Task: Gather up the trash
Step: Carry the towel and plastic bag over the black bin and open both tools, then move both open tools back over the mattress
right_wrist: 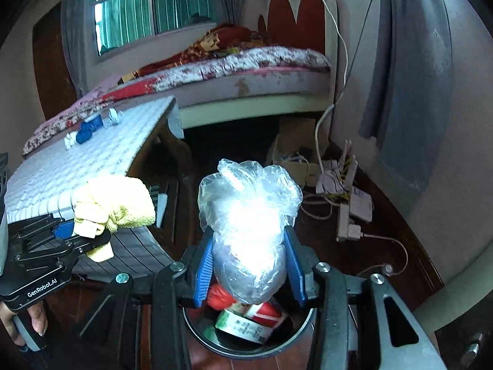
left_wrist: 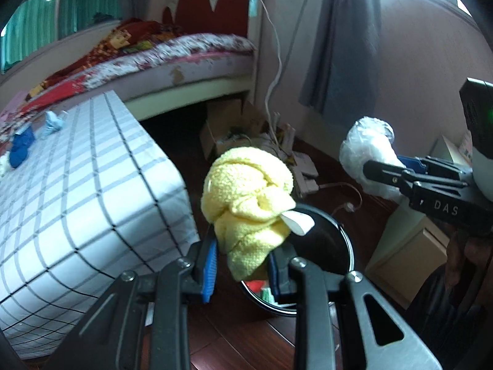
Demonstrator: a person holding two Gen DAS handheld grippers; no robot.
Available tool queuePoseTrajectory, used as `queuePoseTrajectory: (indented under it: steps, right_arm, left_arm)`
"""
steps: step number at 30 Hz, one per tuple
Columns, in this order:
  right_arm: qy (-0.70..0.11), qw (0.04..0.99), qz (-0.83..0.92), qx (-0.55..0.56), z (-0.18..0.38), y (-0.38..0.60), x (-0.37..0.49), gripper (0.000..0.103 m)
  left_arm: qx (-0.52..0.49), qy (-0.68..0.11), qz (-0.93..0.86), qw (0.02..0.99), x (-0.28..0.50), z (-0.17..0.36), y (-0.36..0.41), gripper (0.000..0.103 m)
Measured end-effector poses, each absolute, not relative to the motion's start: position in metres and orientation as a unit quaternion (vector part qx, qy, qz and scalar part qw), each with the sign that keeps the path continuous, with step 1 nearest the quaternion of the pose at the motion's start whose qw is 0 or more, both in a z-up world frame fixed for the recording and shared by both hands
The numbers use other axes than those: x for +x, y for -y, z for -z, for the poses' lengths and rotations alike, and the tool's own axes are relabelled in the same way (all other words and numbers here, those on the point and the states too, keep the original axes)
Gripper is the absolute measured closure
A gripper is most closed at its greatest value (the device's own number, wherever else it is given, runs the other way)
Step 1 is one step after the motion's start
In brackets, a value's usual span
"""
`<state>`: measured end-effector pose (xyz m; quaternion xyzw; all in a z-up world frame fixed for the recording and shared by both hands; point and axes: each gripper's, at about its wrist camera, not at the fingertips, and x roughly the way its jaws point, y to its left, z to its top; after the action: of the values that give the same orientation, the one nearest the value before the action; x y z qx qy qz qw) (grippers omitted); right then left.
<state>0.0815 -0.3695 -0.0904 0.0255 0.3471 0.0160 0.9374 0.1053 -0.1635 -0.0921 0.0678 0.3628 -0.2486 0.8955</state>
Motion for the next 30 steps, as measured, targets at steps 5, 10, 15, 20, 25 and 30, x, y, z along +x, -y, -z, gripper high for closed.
queuePoseTrajectory:
  steps: [5,10,15,20,25,30]
  right_arm:
    - [-0.377,0.926,-0.023,0.005,0.114,0.371,0.087,0.059]
    - [-0.403,0.914,-0.038,-0.019,0.135,0.368,0.096,0.059]
    - [-0.426,0.902,-0.050,-0.056,0.153,0.361,0.106,0.059]
    - [-0.444,0.891,-0.067,-0.066,0.166,0.363,0.114,0.059]
    - [-0.483,0.871,-0.044,-0.071,0.197,0.376,0.125,0.014]
    - [-0.524,0.848,0.013,-0.074,0.218,0.393,0.128,0.001]
  left_arm:
    - [0.057,-0.400,0.259,0.877,0.117,0.114,0.172,0.075]
    - [0.061,-0.429,0.278,0.857,0.121,0.131,0.186,0.075]
    - [0.062,-0.445,0.292,0.844,0.128,0.143,0.193,0.072]
    - [0.072,-0.462,0.307,0.829,0.134,0.159,0.202,0.071]
    - [0.059,-0.468,0.298,0.829,0.137,0.172,0.200,0.013]
    - [0.075,-0.490,0.238,0.836,0.139,0.191,0.193,0.001]
